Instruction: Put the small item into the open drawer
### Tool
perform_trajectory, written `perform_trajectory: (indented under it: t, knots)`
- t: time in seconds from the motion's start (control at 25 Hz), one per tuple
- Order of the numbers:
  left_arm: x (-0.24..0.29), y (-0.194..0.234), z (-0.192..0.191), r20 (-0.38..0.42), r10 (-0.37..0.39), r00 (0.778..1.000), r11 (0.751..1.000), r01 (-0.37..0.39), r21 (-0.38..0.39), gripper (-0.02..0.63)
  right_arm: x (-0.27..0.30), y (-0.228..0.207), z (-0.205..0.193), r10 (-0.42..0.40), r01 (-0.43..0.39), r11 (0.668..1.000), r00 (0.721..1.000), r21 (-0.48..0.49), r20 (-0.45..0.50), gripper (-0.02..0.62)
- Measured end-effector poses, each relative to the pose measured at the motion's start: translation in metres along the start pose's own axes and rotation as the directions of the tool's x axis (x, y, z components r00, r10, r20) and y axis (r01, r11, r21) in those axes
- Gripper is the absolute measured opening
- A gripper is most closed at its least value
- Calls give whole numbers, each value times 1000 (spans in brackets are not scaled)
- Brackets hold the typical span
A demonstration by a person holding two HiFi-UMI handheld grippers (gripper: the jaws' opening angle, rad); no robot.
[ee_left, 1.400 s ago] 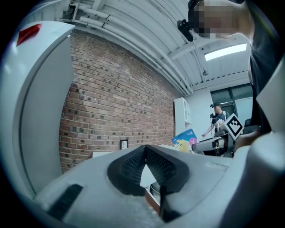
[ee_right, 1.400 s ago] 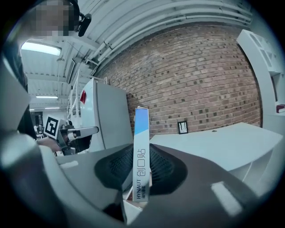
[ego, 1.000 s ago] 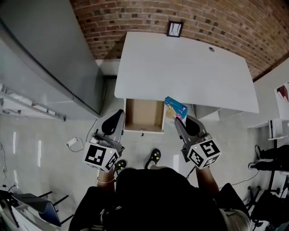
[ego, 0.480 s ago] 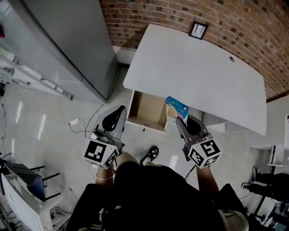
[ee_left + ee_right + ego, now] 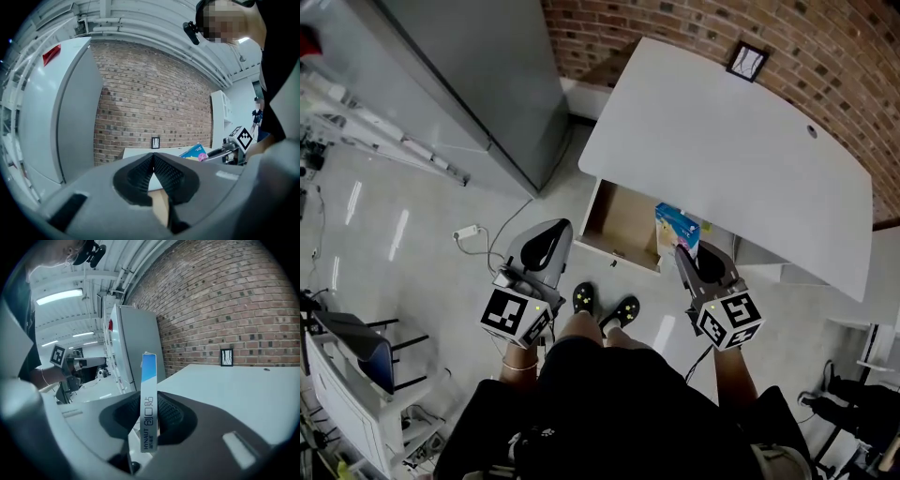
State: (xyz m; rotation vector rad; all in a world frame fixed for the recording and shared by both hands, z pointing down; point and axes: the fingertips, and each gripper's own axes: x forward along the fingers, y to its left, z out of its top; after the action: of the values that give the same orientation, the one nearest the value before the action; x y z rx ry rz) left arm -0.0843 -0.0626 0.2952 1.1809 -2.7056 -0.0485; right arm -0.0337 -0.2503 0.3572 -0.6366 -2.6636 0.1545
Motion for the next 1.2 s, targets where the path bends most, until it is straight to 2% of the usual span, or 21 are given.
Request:
perform_trajectory:
  t: [0.24, 0.68, 0.96, 1.2]
  knots:
    - [7, 13, -3, 1, 11, 1000, 1000, -11, -15, -8, 26, -3, -22, 24, -26, 999, 996, -26, -82, 95]
    - [19, 41, -42, -29, 18, 999, 998, -19, -54, -8, 75, -4, -63, 43, -67, 991, 979, -114, -200, 95]
    - [32, 55, -70, -61, 12, 998, 998, -15, -56, -8, 101, -15, -96, 38, -94, 978, 958, -187, -283, 96]
    - [36, 62, -97, -77, 10, 997, 997, -16, -77, -8, 118, -21, -127, 34, -112, 971, 939, -211, -342, 97]
